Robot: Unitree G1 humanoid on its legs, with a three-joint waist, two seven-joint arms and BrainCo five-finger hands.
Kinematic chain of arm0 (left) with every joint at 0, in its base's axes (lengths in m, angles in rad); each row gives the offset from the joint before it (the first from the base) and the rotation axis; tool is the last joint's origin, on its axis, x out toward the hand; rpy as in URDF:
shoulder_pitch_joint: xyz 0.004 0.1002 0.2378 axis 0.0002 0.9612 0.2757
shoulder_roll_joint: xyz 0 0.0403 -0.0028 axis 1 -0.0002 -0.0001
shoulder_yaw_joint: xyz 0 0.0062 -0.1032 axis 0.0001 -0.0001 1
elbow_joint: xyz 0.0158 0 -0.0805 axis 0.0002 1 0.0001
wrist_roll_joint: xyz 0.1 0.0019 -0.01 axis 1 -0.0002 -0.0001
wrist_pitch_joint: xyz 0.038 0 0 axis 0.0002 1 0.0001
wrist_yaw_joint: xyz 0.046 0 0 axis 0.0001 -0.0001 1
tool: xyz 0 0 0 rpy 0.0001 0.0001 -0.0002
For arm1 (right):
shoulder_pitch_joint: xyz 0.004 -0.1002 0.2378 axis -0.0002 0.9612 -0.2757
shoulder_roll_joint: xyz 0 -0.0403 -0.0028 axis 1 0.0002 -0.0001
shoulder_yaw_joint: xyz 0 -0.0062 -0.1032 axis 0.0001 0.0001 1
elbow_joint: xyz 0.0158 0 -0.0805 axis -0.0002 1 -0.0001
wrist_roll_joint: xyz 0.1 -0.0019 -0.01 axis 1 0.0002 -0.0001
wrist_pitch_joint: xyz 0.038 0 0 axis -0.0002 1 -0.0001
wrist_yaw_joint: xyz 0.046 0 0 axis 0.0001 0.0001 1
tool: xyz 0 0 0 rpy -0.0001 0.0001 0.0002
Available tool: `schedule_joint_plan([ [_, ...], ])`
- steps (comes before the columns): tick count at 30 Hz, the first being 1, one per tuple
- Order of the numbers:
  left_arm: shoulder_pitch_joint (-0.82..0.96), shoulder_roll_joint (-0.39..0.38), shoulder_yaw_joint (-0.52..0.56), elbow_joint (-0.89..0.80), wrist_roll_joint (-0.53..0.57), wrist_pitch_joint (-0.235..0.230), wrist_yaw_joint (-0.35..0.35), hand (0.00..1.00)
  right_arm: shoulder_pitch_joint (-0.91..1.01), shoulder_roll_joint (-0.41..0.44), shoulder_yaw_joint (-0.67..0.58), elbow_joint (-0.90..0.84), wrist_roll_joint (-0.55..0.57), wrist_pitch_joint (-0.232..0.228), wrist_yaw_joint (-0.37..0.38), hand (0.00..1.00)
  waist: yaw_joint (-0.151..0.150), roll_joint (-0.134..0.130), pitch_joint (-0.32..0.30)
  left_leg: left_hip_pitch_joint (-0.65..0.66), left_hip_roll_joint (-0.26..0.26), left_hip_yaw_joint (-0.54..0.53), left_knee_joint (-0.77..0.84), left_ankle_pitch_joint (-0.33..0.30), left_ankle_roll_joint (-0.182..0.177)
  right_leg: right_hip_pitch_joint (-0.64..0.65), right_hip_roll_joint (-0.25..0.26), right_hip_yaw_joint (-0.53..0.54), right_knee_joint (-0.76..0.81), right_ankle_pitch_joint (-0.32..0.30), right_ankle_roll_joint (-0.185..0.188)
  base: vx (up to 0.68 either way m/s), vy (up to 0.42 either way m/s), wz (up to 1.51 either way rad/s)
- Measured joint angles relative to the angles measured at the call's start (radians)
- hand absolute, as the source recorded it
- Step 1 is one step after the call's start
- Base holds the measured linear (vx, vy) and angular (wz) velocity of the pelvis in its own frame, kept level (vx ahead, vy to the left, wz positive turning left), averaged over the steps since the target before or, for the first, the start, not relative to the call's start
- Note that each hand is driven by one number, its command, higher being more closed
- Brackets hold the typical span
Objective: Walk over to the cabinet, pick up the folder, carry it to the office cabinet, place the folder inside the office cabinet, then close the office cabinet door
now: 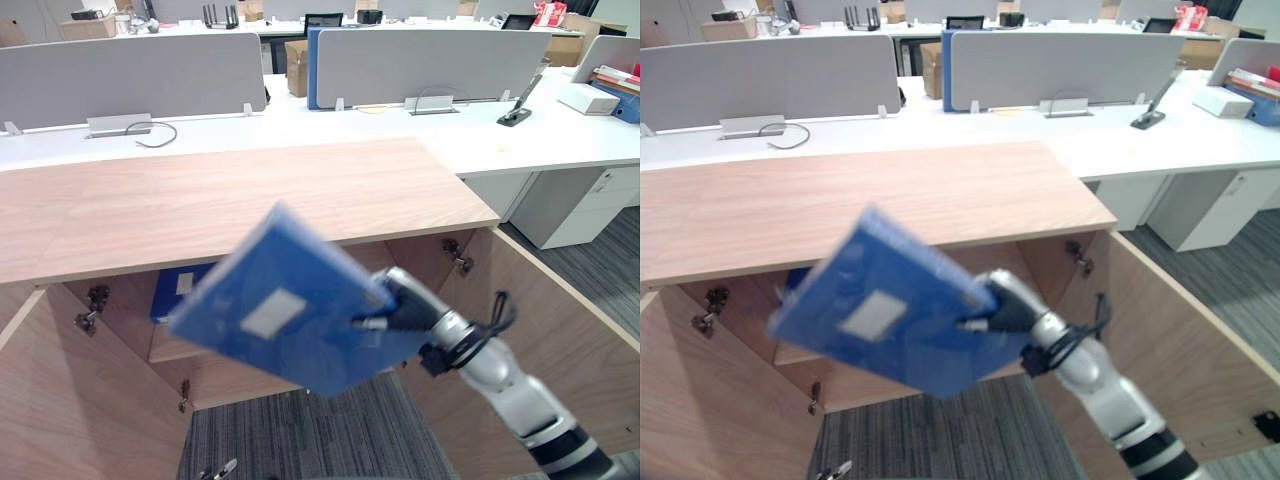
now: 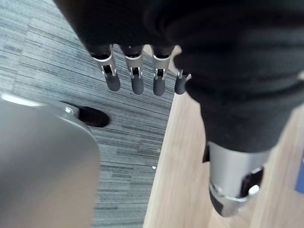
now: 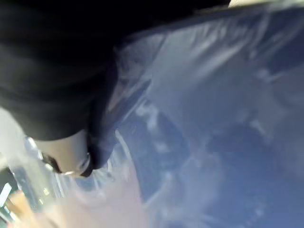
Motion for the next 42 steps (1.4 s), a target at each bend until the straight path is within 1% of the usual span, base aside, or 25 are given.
schedule_joint_plan([
  [1, 0.010, 0.003, -0.001, 0.015, 0.012, 0.004, 0.000, 0.00, -0.003, 0.000, 0.070, 0.094, -0.098, -0.003, 0.000, 1.00, 0.007, -0.002, 0.001, -0.001, -0.001, 0.000, 0.000, -0.002, -0.001, 0.000, -0.002, 0.000, -0.003, 0.000, 0.000, 0.00, 0.000, 0.00],
  [2, 0.010, 0.003, -0.004, 0.021, 0.016, 0.005, -0.001, 0.00, -0.009, 0.000, 0.107, 0.147, -0.134, -0.004, 0.000, 1.00, 0.012, -0.002, 0.003, -0.001, -0.002, 0.000, 0.000, -0.003, -0.001, 0.000, -0.003, 0.000, -0.004, 0.000, 0.000, 0.00, 0.000, 0.00],
  [4, 0.014, 0.008, -0.027, 0.029, 0.036, 0.011, -0.001, 0.00, -0.060, 0.006, 0.253, 0.389, -0.281, -0.004, 0.004, 1.00, 0.031, 0.002, 0.014, -0.002, -0.006, -0.001, 0.000, -0.005, -0.001, 0.000, -0.007, 0.000, -0.007, 0.000, 0.000, 0.03, 0.015, 0.00],
  [6, 0.012, 0.011, -0.051, 0.029, 0.049, 0.011, -0.001, 0.00, -0.113, 0.035, 0.332, 0.555, -0.398, -0.002, 0.009, 1.00, 0.040, 0.005, 0.033, -0.002, -0.008, -0.005, 0.001, -0.004, 0.000, 0.000, -0.008, -0.001, -0.008, 0.000, 0.000, 0.00, 0.000, 0.00],
  [7, 0.002, 0.013, -0.061, 0.030, 0.058, 0.011, -0.001, 0.00, -0.152, 0.067, 0.341, 0.647, -0.454, 0.002, 0.009, 1.00, 0.045, 0.007, 0.047, -0.003, -0.010, -0.010, 0.001, -0.003, 0.002, 0.000, -0.009, -0.002, -0.009, 0.000, 0.000, 0.00, 0.000, 0.00],
  [11, -0.028, 0.018, -0.090, 0.029, 0.081, 0.009, 0.009, 0.00, -0.267, 0.159, 0.329, 0.886, -0.551, 0.035, 0.002, 1.00, 0.058, 0.013, 0.086, -0.005, -0.017, -0.030, 0.002, 0.000, 0.008, 0.003, -0.014, -0.009, -0.014, 0.002, 0.003, 0.02, 0.013, 0.07],
  [12, -0.038, 0.017, -0.093, 0.027, 0.080, 0.003, 0.017, 0.00, -0.286, 0.172, 0.312, 0.923, -0.564, 0.064, -0.012, 1.00, 0.064, 0.015, 0.108, -0.017, -0.022, -0.045, 0.015, -0.003, 0.013, 0.003, -0.017, -0.021, -0.015, 0.004, 0.006, 0.02, 0.016, 0.38],
  [14, -0.071, 0.018, -0.092, 0.021, 0.067, -0.003, 0.039, 0.00, -0.320, 0.188, 0.226, 0.954, -0.569, 0.115, -0.044, 1.00, 0.068, 0.021, 0.162, -0.102, -0.029, -0.072, 0.134, -0.048, 0.024, -0.024, -0.022, -0.047, 0.013, 0.006, 0.009, -0.03, 0.025, 0.35],
  [15, -0.084, 0.006, -0.089, 0.004, 0.049, -0.010, 0.053, 0.00, -0.360, 0.193, 0.162, 0.955, -0.545, 0.145, -0.070, 1.00, 0.075, 0.041, 0.204, -0.182, -0.020, -0.073, 0.248, -0.093, 0.025, -0.068, -0.012, -0.050, 0.053, 0.005, 0.009, -0.11, 0.035, -0.05],
  [16, -0.097, -0.009, -0.084, -0.006, 0.035, -0.013, 0.072, 0.00, -0.402, 0.199, 0.092, 0.951, -0.463, 0.177, -0.100, 1.00, 0.081, 0.065, 0.243, -0.241, -0.006, -0.070, 0.337, -0.128, 0.026, -0.113, 0.002, -0.049, 0.102, -0.001, 0.013, -0.15, 0.036, -0.19],
  [17, -0.104, -0.017, -0.080, -0.009, 0.032, -0.013, 0.080, 0.00, -0.426, 0.212, 0.032, 0.930, -0.392, 0.197, -0.122, 1.00, 0.083, 0.079, 0.272, -0.274, 0.007, -0.066, 0.392, -0.149, 0.027, -0.151, 0.010, -0.048, 0.163, -0.021, 0.014, -0.14, 0.027, -0.23],
  [19, -0.104, -0.027, -0.077, -0.015, 0.026, -0.015, 0.088, 0.00, -0.440, 0.239, -0.047, 0.865, -0.245, 0.215, -0.163, 1.00, 0.085, 0.082, 0.303, -0.314, 0.013, -0.050, 0.470, -0.189, 0.029, -0.214, 0.015, -0.042, 0.282, -0.076, 0.014, -0.14, 0.027, -0.26],
  [20, -0.102, -0.028, -0.070, -0.015, 0.005, -0.017, 0.090, 0.00, -0.432, 0.266, -0.112, 0.776, -0.061, 0.212, -0.193, 1.00, 0.094, 0.081, 0.320, -0.364, 0.018, -0.028, 0.572, -0.243, 0.029, -0.288, 0.013, -0.041, 0.416, -0.149, 0.015, -0.21, 0.032, -0.35],
  [21, -0.102, -0.034, -0.063, -0.015, -0.007, -0.018, 0.090, 0.00, -0.429, 0.279, -0.136, 0.725, 0.066, 0.206, -0.210, 1.00, 0.094, 0.083, 0.331, -0.396, 0.021, -0.021, 0.642, -0.277, 0.031, -0.327, 0.012, -0.039, 0.497, -0.191, 0.016, -0.18, 0.024, -0.30],
  [22, -0.102, -0.037, -0.058, -0.016, -0.010, -0.018, 0.090, 0.00, -0.422, 0.289, -0.156, 0.685, 0.141, 0.199, -0.217, 1.00, 0.092, 0.085, 0.334, -0.422, 0.021, -0.020, 0.690, -0.300, 0.029, -0.356, 0.012, -0.038, 0.554, -0.218, 0.016, -0.14, 0.007, -0.04],
  [24, -0.103, -0.036, -0.050, -0.030, -0.014, -0.018, 0.089, 0.00, -0.400, 0.313, -0.222, 0.555, 0.384, 0.166, -0.232, 1.00, 0.087, 0.080, 0.351, -0.514, 0.021, -0.021, 0.840, -0.366, 0.026, -0.453, 0.006, -0.040, 0.729, -0.303, 0.017, -0.14, 0.007, 0.13],
  [25, -0.104, -0.037, -0.046, -0.034, -0.014, -0.019, 0.088, 0.00, -0.394, 0.316, -0.248, 0.515, 0.465, 0.154, -0.233, 1.00, 0.088, 0.079, 0.357, -0.545, 0.020, -0.022, 0.885, -0.384, 0.028, -0.482, 0.002, -0.045, 0.782, -0.328, 0.017, -0.11, 0.003, 0.15],
  [26, -0.104, -0.038, -0.042, -0.037, -0.014, -0.018, 0.088, 0.00, -0.388, 0.318, -0.267, 0.491, 0.504, 0.150, -0.235, 1.00, 0.089, 0.079, 0.359, -0.566, 0.019, -0.024, 0.913, -0.394, 0.026, -0.502, 0.000, -0.048, 0.813, -0.343, 0.017, -0.09, -0.008, 0.26],
  [27, -0.106, -0.041, -0.033, -0.048, -0.014, -0.016, 0.088, 0.00, -0.381, 0.321, -0.316, 0.445, 0.621, 0.132, -0.245, 1.00, 0.092, 0.078, 0.378, -0.610, 0.015, -0.029, 0.982, -0.419, 0.026, -0.535, -0.009, -0.059, 0.891, -0.380, 0.019, -0.04, -0.007, 0.22],
  [28, -0.105, -0.041, -0.032, -0.050, -0.014, -0.016, 0.088, 0.00, -0.380, 0.322, -0.321, 0.441, 0.631, 0.131, -0.246, 1.00, 0.093, 0.077, 0.380, -0.615, 0.015, -0.030, 0.988, -0.421, 0.027, -0.539, -0.011, -0.060, 0.899, -0.385, 0.019, -0.03, -0.006, 0.29],
  [30, -0.108, -0.042, -0.017, -0.051, -0.013, -0.012, 0.088, 0.00, -0.378, 0.327, -0.383, 0.412, 0.766, 0.125, -0.267, 1.00, 0.090, 0.074, 0.391, -0.677, 0.000, -0.048, 1.055, -0.438, 0.033, -0.589, -0.028, -0.081, 0.975, -0.423, 0.019, -0.02, 0.000, 0.33],
  [34, -0.121, -0.039, -0.013, -0.051, -0.013, -0.007, 0.088, 0.00, -0.391, 0.319, -0.450, 0.413, 0.964, 0.122, -0.285, 1.00, 0.095, 0.070, 0.402, -0.759, -0.028, -0.079, 1.112, -0.444, 0.030, -0.646, -0.058, -0.125, 1.044, -0.459, 0.021, -0.01, 0.011, 0.43],
  [38, -0.147, -0.037, -0.014, -0.051, -0.029, -0.001, 0.089, 0.00, -0.560, 0.282, -0.463, 0.526, 1.210, 0.121, -0.283, 1.00, 0.102, 0.072, 0.419, -0.842, -0.057, -0.104, 1.173, -0.444, 0.030, -0.710, -0.089, -0.161, 1.121, -0.491, 0.018, -0.03, 0.001, 0.36],
  [40, -0.156, -0.038, -0.015, -0.052, -0.061, -0.001, 0.090, 0.00, -0.687, 0.255, -0.465, 0.607, 1.361, 0.114, -0.285, 1.00, 0.117, 0.073, 0.426, -0.883, -0.067, -0.119, 1.197, -0.443, 0.028, -0.742, -0.096, -0.174, 1.153, -0.502, 0.017, -0.05, -0.013, 0.27],
  [42, -0.159, -0.039, -0.020, -0.053, -0.087, -0.002, 0.092, 0.00, -0.784, 0.232, -0.479, 0.665, 1.438, 0.107, -0.288, 1.00, 0.118, 0.075, 0.432, -0.905, -0.086, -0.128, 1.199, -0.433, 0.027, -0.759, -0.116, -0.189, 1.168, -0.509, 0.016, -0.05, -0.003, 0.32],
])
